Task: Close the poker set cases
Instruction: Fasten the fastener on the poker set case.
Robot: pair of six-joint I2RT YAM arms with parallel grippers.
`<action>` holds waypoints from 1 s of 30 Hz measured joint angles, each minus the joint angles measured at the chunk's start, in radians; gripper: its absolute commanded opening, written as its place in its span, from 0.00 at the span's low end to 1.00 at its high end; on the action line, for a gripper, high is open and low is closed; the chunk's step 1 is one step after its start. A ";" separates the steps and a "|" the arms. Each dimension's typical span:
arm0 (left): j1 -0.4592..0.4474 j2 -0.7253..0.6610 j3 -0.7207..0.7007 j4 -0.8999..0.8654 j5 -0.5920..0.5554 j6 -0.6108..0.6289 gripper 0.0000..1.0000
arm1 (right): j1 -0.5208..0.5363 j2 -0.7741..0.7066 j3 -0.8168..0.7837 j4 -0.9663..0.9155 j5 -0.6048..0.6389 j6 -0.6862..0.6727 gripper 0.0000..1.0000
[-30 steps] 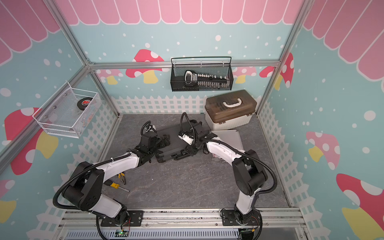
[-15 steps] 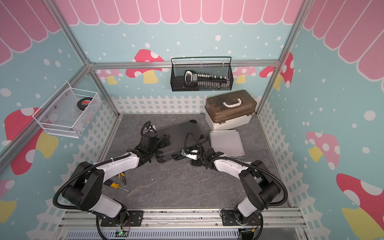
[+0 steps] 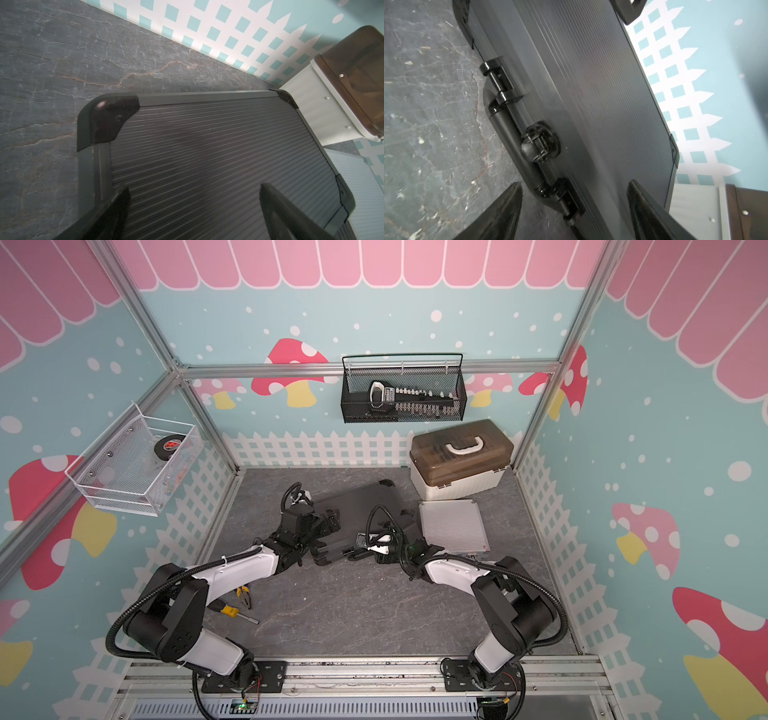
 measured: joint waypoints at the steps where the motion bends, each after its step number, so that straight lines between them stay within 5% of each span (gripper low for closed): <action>1: 0.000 0.000 0.000 0.000 0.000 0.000 0.99 | 0.004 0.001 -0.006 0.030 0.003 -0.011 0.80; 11: 0.000 -0.004 -0.014 0.021 0.001 0.000 0.99 | 0.026 0.099 0.023 0.281 -0.001 -0.098 0.80; 30: 0.001 -0.009 -0.021 0.028 0.003 0.000 0.99 | 0.078 0.124 0.036 0.236 -0.028 -0.159 0.80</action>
